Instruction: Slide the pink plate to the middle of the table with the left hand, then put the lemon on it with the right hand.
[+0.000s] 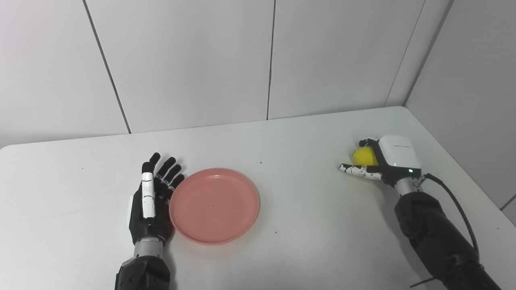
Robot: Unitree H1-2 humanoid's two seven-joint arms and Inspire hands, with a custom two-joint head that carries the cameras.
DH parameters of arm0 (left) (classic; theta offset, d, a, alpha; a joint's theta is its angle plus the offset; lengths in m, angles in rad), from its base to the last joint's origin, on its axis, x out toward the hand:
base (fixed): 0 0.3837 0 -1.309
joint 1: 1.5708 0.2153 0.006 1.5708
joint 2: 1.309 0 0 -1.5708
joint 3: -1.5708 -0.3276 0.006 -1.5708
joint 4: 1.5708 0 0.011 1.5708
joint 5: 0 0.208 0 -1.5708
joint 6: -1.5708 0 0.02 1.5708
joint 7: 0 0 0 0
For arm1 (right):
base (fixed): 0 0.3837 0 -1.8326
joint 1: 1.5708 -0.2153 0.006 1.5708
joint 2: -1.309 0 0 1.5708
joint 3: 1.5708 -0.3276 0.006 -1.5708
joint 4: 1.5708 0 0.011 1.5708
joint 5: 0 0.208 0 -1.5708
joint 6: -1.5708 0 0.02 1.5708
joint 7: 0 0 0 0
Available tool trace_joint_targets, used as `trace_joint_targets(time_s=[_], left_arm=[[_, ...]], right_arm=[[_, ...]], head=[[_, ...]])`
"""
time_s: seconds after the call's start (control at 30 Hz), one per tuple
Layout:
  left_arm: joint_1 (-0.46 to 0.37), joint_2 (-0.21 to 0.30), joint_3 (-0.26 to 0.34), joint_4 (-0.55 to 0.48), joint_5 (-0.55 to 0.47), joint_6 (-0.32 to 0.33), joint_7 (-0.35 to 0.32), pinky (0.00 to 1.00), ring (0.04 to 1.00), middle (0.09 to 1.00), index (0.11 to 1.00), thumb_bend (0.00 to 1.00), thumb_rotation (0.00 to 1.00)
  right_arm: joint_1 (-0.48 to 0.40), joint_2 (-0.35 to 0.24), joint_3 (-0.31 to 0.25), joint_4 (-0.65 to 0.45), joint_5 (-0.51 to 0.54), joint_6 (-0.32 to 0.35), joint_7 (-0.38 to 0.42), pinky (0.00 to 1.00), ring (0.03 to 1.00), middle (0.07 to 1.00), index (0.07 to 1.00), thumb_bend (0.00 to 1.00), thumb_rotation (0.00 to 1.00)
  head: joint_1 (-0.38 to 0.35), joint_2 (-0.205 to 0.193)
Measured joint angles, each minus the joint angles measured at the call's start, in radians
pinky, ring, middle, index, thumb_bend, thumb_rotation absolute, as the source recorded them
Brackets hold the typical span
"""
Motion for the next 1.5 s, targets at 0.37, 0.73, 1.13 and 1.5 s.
trace_joint_targets(time_s=[0.37,0.73,1.13,1.5], left_arm=[[0.003,-0.001,-0.001,-0.005,0.0,0.006,0.005,0.8,0.8,0.803,0.874,0.73,0.75],[0.005,-0.001,-0.002,-0.009,0.0,0.023,0.006,0.79,0.793,0.793,0.871,0.73,0.74],[0.005,-0.001,-0.003,-0.009,0.0,0.024,0.006,0.79,0.789,0.789,0.871,0.72,0.74],[0.005,-0.001,-0.003,-0.015,-0.001,0.024,0.006,0.79,0.791,0.794,0.871,0.73,0.73]], right_arm=[[-0.065,0.011,0.025,0.108,0.025,0.012,-0.093,0.21,0.272,0.356,0.483,0.51,0.17],[-0.085,0.002,0.064,0.151,0.088,0.009,-0.136,0.27,0.353,0.431,0.485,0.5,0.17],[-0.079,-0.008,0.078,0.116,0.13,0.01,-0.117,0.32,0.404,0.486,0.491,0.5,0.17],[-0.043,-0.018,0.07,0.025,0.141,0.015,-0.055,0.18,0.246,0.329,0.478,0.5,0.17]], head=[[0.009,0.009],[0.009,0.011],[0.011,0.011],[0.014,0.009]])
